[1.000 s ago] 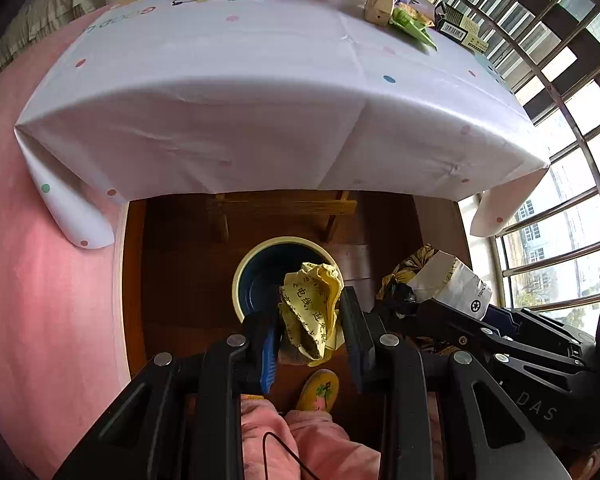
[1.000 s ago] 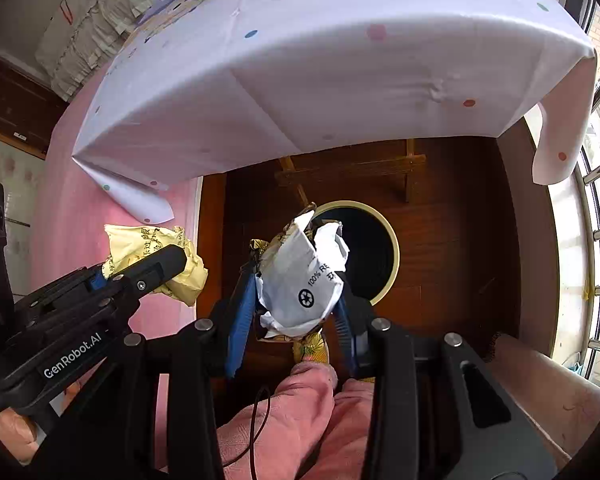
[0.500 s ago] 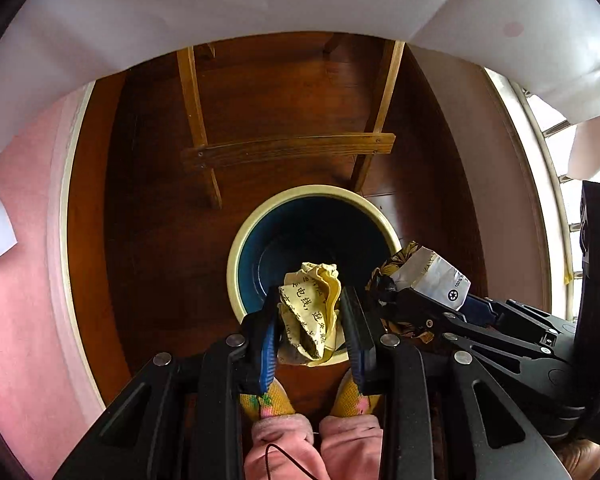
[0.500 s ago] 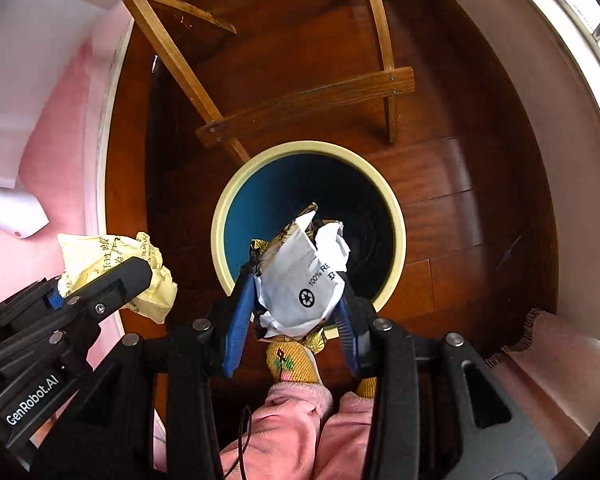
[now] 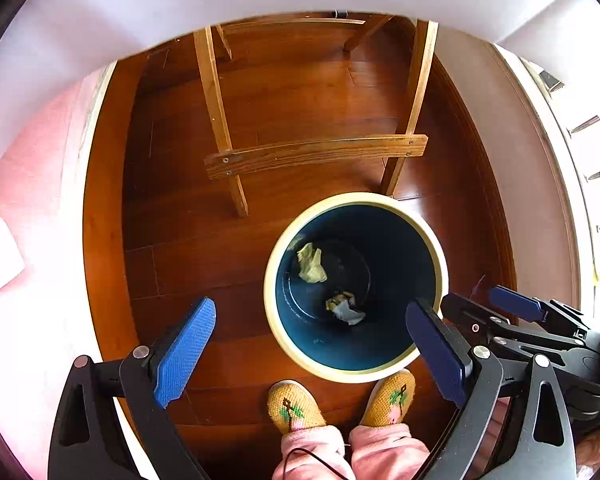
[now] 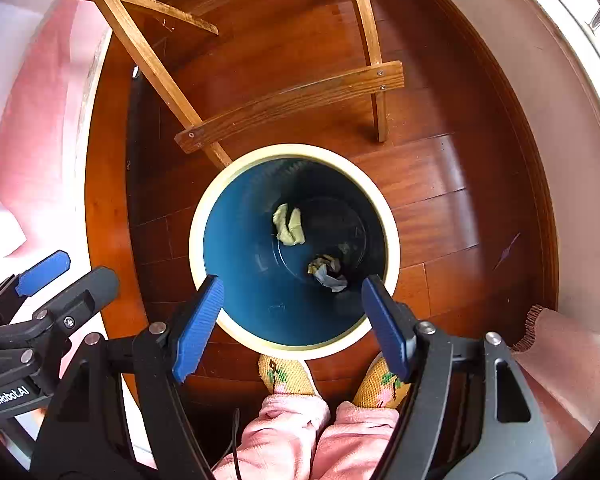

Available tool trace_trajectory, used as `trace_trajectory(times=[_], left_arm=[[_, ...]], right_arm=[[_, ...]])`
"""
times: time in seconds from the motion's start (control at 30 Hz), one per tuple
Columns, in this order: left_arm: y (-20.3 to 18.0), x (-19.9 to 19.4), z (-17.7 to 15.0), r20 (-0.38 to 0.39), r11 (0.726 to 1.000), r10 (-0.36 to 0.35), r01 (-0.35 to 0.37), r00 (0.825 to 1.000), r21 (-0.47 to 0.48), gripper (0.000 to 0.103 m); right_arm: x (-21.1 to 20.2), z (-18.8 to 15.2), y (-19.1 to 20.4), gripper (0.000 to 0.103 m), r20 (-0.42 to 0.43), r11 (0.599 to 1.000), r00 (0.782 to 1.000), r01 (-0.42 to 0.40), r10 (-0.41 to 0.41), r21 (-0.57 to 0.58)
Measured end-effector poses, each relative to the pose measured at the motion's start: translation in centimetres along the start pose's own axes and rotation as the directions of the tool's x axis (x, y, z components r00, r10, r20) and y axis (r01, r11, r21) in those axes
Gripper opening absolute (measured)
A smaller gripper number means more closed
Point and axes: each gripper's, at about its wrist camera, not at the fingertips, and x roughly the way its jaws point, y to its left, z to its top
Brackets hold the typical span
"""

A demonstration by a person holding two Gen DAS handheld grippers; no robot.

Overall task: Collect trash
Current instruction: 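Carry both items over the bin and open both tools to drop them, then move both open tools back toward the table items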

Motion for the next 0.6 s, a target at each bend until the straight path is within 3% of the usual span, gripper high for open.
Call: trace_trajectory(times=[0.23,0.6], left_arm=[[-1.7,-8.1,-0.5,0.086,1.000,0.000,-0.002,0.996,0.026,0.097],[-2.2,-23.4,-0.1,0.226,0.996,-0.038,0.054,0.973,-0.064,0.097]], right_arm=[[-7.1,-0.1,1.1,0.069,0.051,0.999,0.999,-0.014,0.013,0.033],[-21.3,-1.1,4.1,0.069,0.153,0.998,0.987,-0.050,0.044,0.038]])
